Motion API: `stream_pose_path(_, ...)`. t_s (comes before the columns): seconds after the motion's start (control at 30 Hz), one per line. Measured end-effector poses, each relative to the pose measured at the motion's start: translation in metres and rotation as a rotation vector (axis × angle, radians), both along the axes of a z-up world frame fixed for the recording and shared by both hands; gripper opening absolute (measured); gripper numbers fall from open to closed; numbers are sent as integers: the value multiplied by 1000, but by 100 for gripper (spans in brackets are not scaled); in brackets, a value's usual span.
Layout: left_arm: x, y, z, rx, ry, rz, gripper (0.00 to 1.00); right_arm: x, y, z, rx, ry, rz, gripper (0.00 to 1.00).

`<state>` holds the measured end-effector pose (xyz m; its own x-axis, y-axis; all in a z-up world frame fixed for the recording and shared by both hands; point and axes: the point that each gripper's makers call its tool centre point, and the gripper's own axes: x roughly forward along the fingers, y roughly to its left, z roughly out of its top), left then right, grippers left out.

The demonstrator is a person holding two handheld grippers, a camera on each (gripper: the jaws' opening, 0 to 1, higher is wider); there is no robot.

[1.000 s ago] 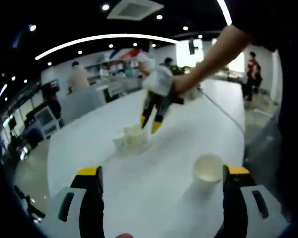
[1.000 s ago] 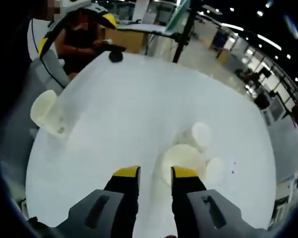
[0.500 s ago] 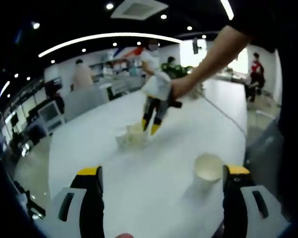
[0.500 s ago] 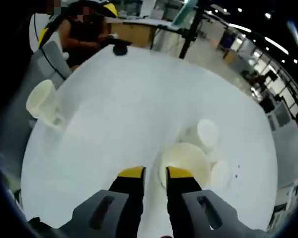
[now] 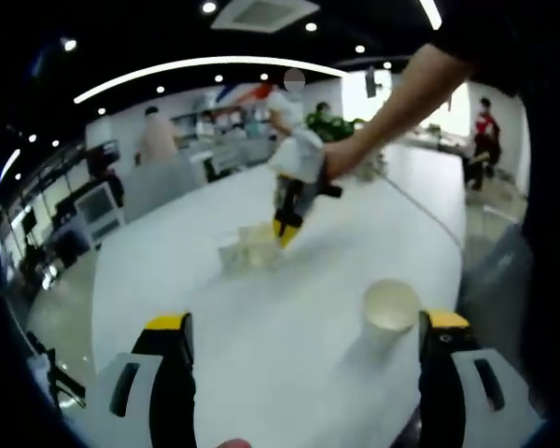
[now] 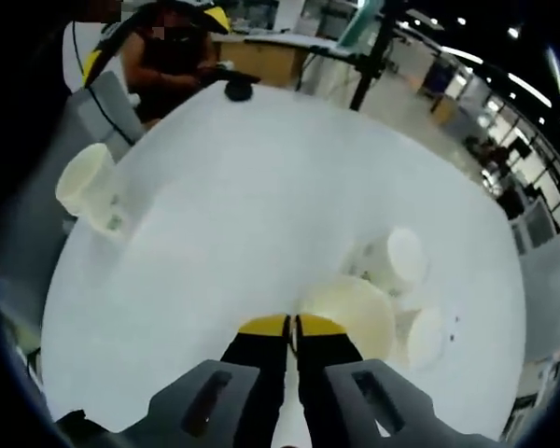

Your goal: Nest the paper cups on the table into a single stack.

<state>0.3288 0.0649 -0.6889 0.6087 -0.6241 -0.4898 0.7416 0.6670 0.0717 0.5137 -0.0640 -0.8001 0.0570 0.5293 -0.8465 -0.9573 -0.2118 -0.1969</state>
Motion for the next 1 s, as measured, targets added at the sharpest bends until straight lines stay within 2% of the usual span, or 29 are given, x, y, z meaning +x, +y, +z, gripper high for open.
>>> stream_pose_path(0.1,-1,0,-1,0,3,2,99,-3,-1,0,-1,1,9,0)
stream_pose_path(0.2,-3,0,-2,30,-5,-7,99,-7,-3,3,-5,-18,29,0)
stream_pose_path(0.67,1,4,8,17,-27,-1,99,-15,-15,20,-2,-46,7,0)
stream_pose_path(1.0,0,6,15,1,-38,4,99,-31,-19,53,30,-82,-20,0)
